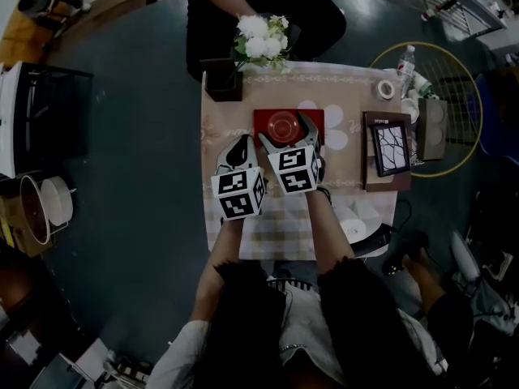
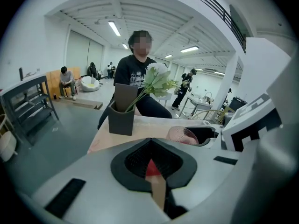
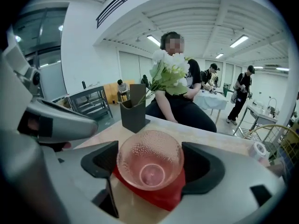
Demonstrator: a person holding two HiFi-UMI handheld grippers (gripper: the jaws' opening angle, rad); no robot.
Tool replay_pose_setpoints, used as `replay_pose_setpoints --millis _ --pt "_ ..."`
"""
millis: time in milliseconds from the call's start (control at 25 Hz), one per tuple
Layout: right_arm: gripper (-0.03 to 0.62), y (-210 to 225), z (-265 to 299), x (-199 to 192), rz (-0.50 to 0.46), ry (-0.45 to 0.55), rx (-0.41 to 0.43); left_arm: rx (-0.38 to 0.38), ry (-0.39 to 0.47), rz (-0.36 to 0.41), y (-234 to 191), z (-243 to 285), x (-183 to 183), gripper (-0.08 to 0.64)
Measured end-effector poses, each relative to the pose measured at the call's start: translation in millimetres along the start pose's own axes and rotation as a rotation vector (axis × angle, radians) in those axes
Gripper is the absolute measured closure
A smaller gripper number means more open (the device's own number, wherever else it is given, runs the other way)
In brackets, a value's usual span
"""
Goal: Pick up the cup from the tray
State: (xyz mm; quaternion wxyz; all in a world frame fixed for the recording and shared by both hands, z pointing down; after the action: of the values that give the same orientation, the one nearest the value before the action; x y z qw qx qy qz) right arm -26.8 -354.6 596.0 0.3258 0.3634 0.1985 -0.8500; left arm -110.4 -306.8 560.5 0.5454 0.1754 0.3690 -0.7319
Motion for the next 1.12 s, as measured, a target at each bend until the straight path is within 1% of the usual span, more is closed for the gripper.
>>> replay_pose_setpoints --millis 120,280,400,680,920,1120 --pt "0.184 2 4 -2 -0.023 -0.013 -0.01 -0.001 0.004 -0.005 0 3 1 0.554" --pt "0.193 3 5 -1 -0.03 -0.022 -0.005 -0.009 -0.001 -0.01 3 5 0 0.554" --pt "0.195 7 0 4 -0.028 -0.009 -0.02 -0.017 0.0 -0.012 4 5 2 0.554" --pt "0.195 12 -24 8 0.002 0.001 -0.039 -0.054 0.011 -0.003 15 -1 10 0.554" --pt "0.195 17 -51 -2 0.027 -0.006 -0.08 -0.092 0.009 0.015 29 -8 8 0.554" --pt "0.195 19 -76 -15 0.024 -0.014 -0.102 -0.125 0.002 0.037 43 -14 2 0.554"
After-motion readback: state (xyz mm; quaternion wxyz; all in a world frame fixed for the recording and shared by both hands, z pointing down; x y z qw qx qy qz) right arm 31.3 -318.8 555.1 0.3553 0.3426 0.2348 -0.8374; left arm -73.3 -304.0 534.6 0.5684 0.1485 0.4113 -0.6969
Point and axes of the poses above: the fingertips, and each gripper's own axes: z forward along the fingers, y to its right, x out of its top, the point moved 3 cm from there along -z, backward along the fingers, and after that the axes turned 12 degrees about -z, right-handed, at the moved point
